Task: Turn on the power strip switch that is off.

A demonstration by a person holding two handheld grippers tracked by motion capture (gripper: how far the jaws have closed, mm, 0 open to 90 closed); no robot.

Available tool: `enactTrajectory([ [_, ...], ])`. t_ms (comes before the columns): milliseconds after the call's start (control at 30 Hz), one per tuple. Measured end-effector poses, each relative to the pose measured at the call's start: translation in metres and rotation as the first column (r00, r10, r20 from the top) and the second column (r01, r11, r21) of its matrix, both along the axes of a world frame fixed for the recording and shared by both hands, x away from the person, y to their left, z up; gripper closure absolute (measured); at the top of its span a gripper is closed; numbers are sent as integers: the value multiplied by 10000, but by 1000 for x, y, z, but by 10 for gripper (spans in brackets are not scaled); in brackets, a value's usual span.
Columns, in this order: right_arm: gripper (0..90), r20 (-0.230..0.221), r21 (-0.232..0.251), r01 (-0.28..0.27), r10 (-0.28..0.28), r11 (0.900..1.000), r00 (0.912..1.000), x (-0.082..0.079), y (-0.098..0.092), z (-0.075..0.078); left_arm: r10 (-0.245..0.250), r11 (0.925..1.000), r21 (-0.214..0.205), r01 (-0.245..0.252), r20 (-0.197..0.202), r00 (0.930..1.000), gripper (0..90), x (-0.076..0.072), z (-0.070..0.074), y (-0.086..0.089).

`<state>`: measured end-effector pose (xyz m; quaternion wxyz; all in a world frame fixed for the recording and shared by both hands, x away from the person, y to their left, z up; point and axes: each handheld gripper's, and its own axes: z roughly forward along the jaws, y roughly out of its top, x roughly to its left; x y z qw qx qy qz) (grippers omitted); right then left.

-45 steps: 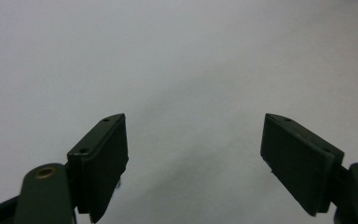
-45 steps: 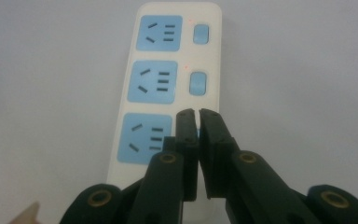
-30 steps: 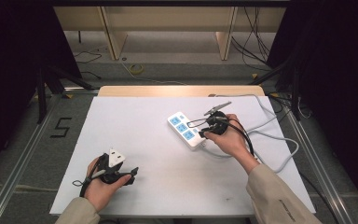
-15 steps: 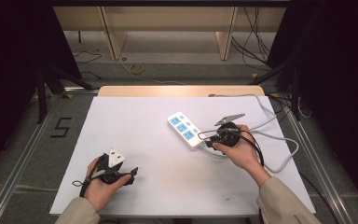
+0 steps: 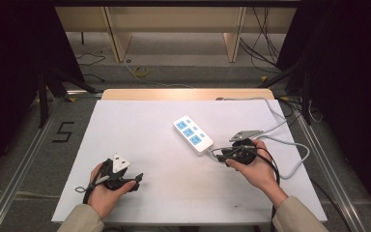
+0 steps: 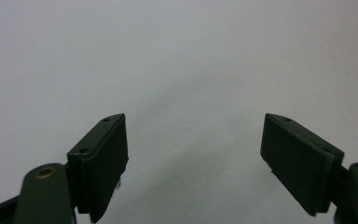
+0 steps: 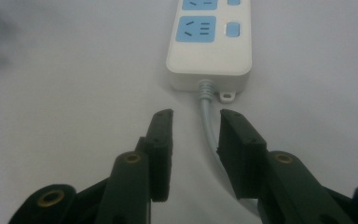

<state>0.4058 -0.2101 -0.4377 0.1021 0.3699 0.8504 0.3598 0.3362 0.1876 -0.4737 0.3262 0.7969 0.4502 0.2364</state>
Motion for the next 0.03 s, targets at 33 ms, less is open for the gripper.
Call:
enactTrajectory([
  [33,654,-10,29,-9,9,10000,10000,-1,0,0,3,10000,-3,-3,7,10000,228,0,0,0],
])
